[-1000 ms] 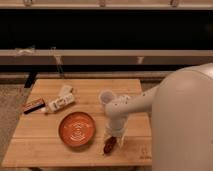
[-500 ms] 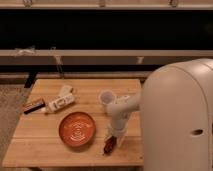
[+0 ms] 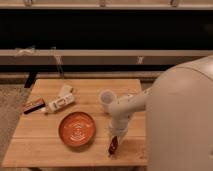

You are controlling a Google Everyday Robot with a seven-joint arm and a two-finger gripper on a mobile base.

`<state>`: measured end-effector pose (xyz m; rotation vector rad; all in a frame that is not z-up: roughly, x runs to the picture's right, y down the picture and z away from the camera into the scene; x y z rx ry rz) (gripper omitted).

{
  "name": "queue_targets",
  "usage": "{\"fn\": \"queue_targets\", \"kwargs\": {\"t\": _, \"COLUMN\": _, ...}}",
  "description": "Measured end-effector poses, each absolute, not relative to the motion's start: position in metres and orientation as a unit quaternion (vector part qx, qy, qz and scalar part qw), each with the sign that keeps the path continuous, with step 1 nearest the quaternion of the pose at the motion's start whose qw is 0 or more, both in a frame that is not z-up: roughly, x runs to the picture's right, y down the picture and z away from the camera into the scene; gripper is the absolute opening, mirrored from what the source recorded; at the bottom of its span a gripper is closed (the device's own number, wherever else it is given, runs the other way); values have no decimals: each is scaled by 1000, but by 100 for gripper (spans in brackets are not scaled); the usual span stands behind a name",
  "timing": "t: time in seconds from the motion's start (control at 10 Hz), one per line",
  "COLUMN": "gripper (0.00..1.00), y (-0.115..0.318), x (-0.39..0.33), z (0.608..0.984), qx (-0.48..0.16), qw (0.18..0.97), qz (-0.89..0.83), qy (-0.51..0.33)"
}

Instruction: Place the pepper in the ceramic bowl

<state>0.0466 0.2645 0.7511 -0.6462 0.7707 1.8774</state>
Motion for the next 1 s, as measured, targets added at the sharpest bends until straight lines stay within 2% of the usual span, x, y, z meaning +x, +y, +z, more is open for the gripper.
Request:
{"fn": "queue_targets", "kwargs": {"t": 0.3, "gripper": 0, "y": 205, "x": 22, "z": 699, "qx": -263, "qw": 526, "qz": 763, "qy": 268}}
{"fn": "queue_targets", "kwargs": {"t": 0.5, "gripper": 0, "y": 168, "x": -11, "z": 680, "qx": -268, "qw": 562, "qz": 745, "qy": 239}}
{"fn": "queue_targets", "kwargs": {"t": 0.8, "gripper": 0, "y": 137, "x": -70, "z": 678, "qx": -284, "qw": 613, "qz": 707, "qy": 211}}
{"fn": "queue_targets", "kwargs": {"t": 1.0, "gripper": 14, "y": 135, "x": -89, "z": 693, "qx": -297, "qw": 631, "qz": 686, "qy": 206}}
